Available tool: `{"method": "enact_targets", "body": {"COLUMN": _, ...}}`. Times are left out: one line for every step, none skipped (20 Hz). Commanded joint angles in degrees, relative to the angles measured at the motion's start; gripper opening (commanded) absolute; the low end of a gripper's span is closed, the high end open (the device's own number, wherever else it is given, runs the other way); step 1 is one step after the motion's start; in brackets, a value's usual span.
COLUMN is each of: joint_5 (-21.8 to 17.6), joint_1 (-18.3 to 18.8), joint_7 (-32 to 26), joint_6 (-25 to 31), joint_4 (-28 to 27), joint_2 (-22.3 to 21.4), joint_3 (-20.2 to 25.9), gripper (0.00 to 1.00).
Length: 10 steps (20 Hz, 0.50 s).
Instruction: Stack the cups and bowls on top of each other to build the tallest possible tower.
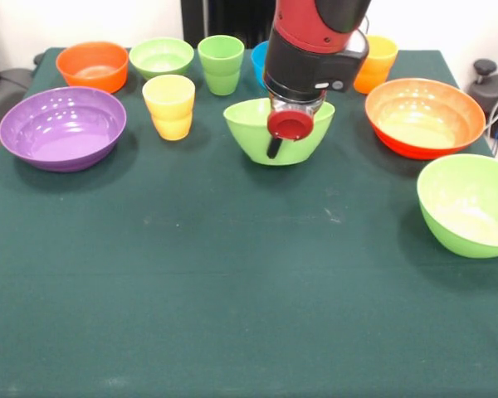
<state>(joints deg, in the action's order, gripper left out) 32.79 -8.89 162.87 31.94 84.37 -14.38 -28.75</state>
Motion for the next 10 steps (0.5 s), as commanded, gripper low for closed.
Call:
{"method": "enact_targets", "body": {"joint_5": -3.3, "joint_1": 0.2, "joint_7": 4.4, "joint_6": 2.8, "joint_4": -6.0, "joint_2": 2.5, "joint_3": 1.6, "gripper": 0.00}}
{"method": "enact_targets", "body": {"joint_5": -3.4, "joint_1": 0.2, "joint_7": 4.2, "joint_6": 2.6, "joint_4": -6.2, "joint_2": 2.6, "joint_3": 1.6, "gripper": 0.00}}
{"method": "enact_targets", "body": {"joint_5": -3.6, "joint_1": 0.2, "joint_7": 3.7, "joint_6": 2.0, "joint_4": -6.2, "joint_2": 2.5, "joint_3": 1.6, "gripper": 0.00}}
{"method": "enact_targets", "body": {"joint_5": -3.7, "joint_1": 0.1, "joint_7": 3.5, "joint_6": 1.5, "joint_4": -6.2, "joint_2": 2.4, "joint_3": 1.6, "gripper": 0.00}}
{"method": "enact_targets", "body": {"joint_5": -3.8, "joint_1": 0.0, "joint_7": 2.9, "joint_6": 0.7, "joint_4": -5.9, "joint_2": 2.1, "joint_3": 1.9, "gripper": 0.00}}
{"method": "enact_targets", "body": {"joint_5": -4.0, "joint_1": 0.0, "joint_7": 2.0, "joint_6": -0.3, "joint_4": -5.5, "joint_2": 1.7, "joint_3": 2.3, "gripper": 0.00}}
{"method": "enact_targets", "body": {"joint_5": -4.3, "joint_1": 0.3, "joint_7": 0.8, "joint_6": -1.5, "joint_4": -4.8, "joint_2": 1.0, "joint_3": 3.2, "gripper": 0.00}}
{"method": "enact_targets", "body": {"joint_5": -4.6, "joint_1": 0.7, "joint_7": -0.5, "joint_6": -2.8, "joint_4": -4.0, "joint_2": 0.3, "joint_3": 4.1, "gripper": 0.00}}
{"method": "enact_targets", "body": {"joint_5": -5.0, "joint_1": 1.2, "joint_7": -1.9, "joint_6": -3.9, "joint_4": -3.4, "joint_2": -0.3, "joint_3": 4.9, "gripper": 0.00}}
{"method": "enact_targets", "body": {"joint_5": -5.4, "joint_1": 1.5, "joint_7": -2.9, "joint_6": -4.1, "joint_4": -3.0, "joint_2": -0.7, "joint_3": 5.4, "gripper": 0.00}}
